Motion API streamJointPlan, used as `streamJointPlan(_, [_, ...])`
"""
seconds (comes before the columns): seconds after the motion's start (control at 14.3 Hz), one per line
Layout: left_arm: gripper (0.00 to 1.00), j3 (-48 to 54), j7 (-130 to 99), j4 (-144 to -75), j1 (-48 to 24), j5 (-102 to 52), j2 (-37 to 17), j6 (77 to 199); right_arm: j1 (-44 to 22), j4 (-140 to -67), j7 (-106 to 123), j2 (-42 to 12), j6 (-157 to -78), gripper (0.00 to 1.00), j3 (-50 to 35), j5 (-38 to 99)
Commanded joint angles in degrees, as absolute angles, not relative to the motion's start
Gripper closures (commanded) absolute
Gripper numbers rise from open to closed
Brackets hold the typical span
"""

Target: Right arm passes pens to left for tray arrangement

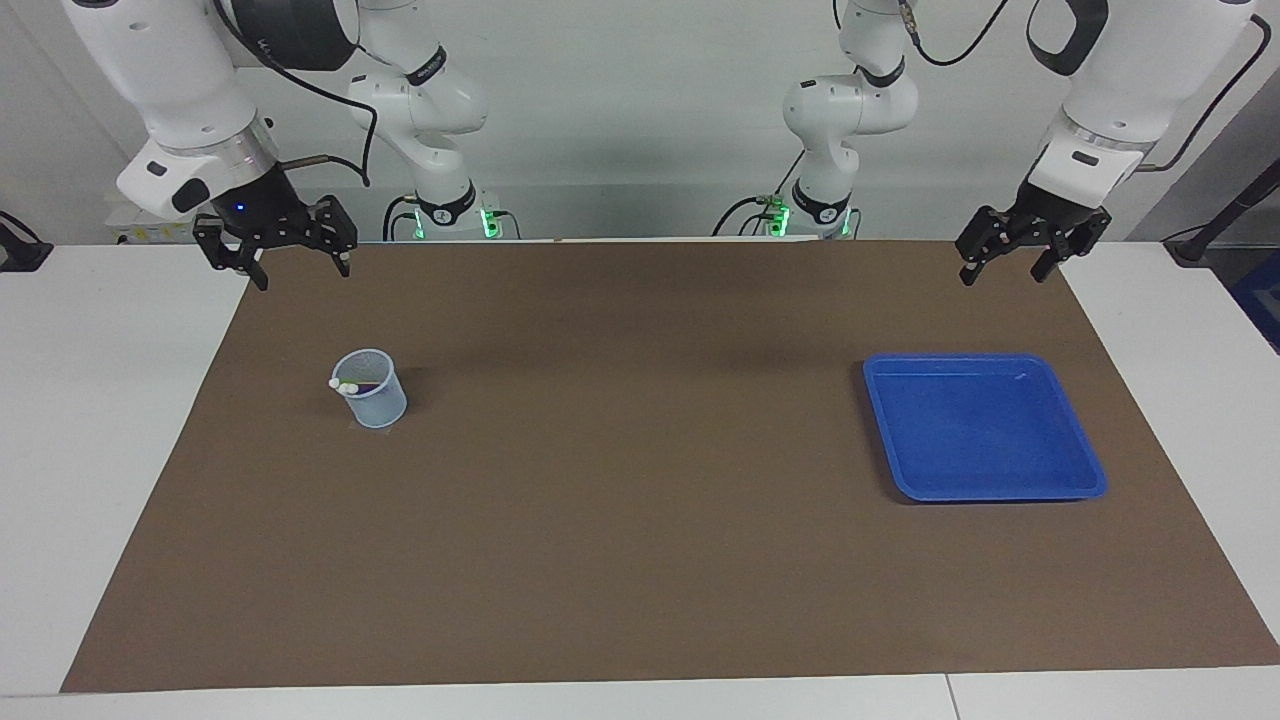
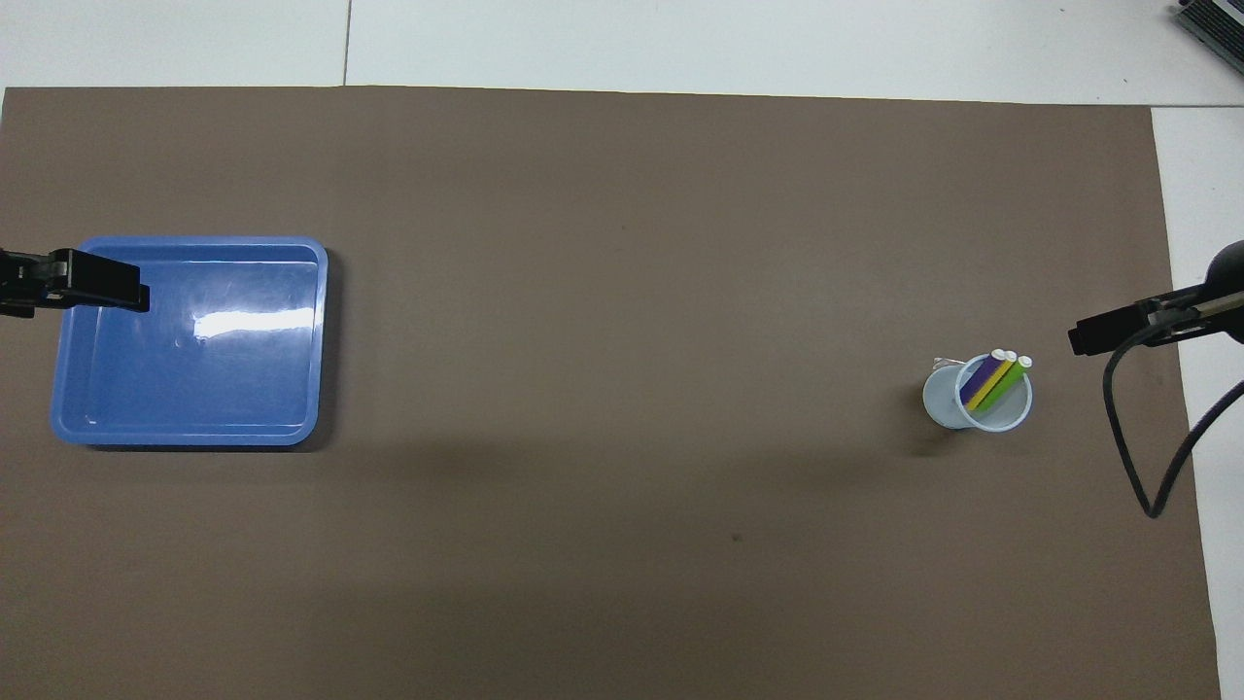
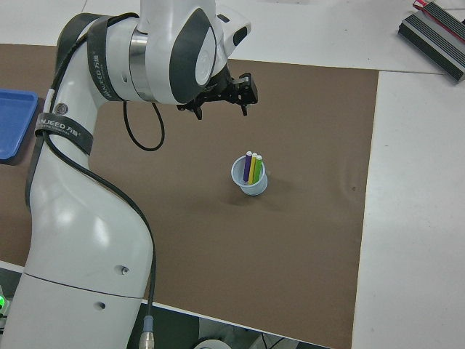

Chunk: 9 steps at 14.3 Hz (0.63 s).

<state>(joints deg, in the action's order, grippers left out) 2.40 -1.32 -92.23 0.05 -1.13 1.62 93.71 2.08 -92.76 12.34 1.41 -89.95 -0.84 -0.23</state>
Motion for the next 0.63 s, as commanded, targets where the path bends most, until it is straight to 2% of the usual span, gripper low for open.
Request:
streamJointPlan(0.0, [0.00,1.58,-1.32,-93.16,-0.97,0.09,2.29,94.22,2.46,-93.51,12.48,1.93,-89.47,0.00,-1.85,-0.26])
streamJointPlan(0.28, [0.00,1.58,-1.32,-93.16,-0.97,0.09,2.29,94.13,2.64,-99.21,14.32,4.13,-93.32,0.00,-1.85,-0.44])
streamJointPlan(0.56, [0.00,1.58,-1.23,-93.16,-0.97,0.09,2.37,94.04,3.95,-107.12,23.01,4.40,-103.95,0.00,-1.41,-0.44])
